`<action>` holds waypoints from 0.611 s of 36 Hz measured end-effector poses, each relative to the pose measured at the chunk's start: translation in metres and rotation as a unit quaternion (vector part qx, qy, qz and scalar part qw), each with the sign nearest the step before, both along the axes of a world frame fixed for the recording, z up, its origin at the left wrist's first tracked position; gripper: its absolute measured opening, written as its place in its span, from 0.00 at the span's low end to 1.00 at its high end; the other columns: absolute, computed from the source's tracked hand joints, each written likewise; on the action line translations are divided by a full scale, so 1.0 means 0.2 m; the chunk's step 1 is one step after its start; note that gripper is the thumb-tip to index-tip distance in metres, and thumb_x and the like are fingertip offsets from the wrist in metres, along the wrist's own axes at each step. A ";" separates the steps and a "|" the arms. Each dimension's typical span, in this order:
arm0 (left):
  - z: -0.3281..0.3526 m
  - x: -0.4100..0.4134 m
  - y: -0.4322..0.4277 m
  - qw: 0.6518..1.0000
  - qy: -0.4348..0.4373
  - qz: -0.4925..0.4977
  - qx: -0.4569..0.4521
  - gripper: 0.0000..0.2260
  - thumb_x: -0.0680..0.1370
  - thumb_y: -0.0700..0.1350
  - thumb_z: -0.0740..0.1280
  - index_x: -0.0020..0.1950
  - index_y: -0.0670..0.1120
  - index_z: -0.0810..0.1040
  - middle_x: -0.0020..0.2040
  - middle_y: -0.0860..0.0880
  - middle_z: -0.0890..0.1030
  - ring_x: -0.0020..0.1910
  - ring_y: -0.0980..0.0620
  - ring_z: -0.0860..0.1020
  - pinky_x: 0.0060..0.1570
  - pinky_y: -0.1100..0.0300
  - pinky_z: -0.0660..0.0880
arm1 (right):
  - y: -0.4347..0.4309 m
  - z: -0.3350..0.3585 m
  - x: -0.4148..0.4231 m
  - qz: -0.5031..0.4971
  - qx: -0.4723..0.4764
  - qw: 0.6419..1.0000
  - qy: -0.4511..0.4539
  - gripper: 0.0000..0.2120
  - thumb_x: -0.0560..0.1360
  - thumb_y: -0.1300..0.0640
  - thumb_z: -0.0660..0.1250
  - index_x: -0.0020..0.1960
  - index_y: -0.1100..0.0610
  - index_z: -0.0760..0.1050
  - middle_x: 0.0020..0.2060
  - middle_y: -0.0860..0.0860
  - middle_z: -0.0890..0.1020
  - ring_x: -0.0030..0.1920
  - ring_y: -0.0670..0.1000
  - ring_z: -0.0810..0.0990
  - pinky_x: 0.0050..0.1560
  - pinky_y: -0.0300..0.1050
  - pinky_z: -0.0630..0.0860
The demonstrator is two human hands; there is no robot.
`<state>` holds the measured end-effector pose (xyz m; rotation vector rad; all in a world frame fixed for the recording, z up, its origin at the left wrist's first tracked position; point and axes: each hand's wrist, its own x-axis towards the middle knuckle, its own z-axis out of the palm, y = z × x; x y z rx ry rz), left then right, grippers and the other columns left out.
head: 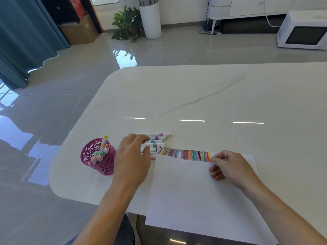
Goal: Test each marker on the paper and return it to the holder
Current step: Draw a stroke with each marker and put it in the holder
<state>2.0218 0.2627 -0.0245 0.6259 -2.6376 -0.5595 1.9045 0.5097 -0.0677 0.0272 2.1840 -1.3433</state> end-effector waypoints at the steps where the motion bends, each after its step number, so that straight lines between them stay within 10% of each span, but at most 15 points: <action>1: -0.02 -0.01 0.00 0.999 -0.031 -0.006 0.005 0.11 0.77 0.40 0.69 0.59 0.49 0.80 0.54 0.54 0.79 0.57 0.51 0.75 0.53 0.57 0.73 | 0.01 0.00 0.00 -0.002 0.001 1.000 -0.002 0.07 0.79 0.64 0.64 0.46 0.62 0.80 0.33 0.55 0.87 0.31 0.54 0.86 0.37 0.48 0.82; 22: -0.19 -0.05 0.01 0.982 -0.180 -0.029 -0.040 0.06 0.80 0.46 0.64 0.53 0.51 0.81 0.51 0.55 0.77 0.56 0.52 0.72 0.39 0.56 0.71 | 0.02 0.01 -0.02 -0.017 -0.006 1.000 -0.013 0.07 0.78 0.65 0.63 0.45 0.63 0.79 0.32 0.55 0.86 0.29 0.52 0.83 0.32 0.43 0.80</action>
